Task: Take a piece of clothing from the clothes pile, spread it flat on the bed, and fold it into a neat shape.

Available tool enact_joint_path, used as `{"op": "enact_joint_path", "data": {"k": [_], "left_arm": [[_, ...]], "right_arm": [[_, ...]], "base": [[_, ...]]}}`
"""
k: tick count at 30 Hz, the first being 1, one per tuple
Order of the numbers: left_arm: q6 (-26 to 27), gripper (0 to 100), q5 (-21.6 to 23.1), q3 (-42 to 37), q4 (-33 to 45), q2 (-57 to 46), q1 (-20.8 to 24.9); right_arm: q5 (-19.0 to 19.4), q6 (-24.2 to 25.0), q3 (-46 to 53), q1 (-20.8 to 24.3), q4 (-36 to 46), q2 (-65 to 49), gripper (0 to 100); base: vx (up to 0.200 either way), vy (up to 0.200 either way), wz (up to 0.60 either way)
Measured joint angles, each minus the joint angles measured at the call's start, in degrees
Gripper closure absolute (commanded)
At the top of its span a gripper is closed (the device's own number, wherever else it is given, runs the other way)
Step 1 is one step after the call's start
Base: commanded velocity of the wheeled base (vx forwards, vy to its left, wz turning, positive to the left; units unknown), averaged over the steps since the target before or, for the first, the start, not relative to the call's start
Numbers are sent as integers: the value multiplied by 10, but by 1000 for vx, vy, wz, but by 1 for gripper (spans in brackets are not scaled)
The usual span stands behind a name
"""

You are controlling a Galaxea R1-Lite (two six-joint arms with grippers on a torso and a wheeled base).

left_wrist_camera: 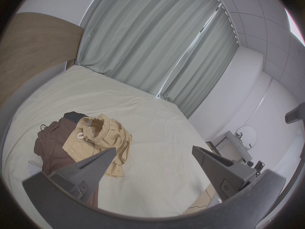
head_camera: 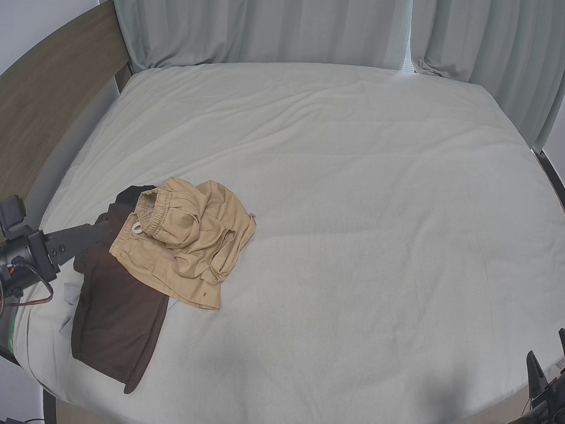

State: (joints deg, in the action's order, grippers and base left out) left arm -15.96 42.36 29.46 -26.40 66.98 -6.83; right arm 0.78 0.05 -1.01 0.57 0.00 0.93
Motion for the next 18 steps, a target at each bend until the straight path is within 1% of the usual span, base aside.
{"op": "enact_joint_path", "data": {"k": [7, 18], "left_arm": [[-1, 0, 18, 29, -21, 74, -11], [2, 0, 13, 101, -24, 178, -8]], "right_arm": [[0, 0, 0, 0, 0, 0, 0], [0, 0, 0, 0, 0, 0, 0]], "base": [[0, 0, 0], [0, 0, 0]]}}
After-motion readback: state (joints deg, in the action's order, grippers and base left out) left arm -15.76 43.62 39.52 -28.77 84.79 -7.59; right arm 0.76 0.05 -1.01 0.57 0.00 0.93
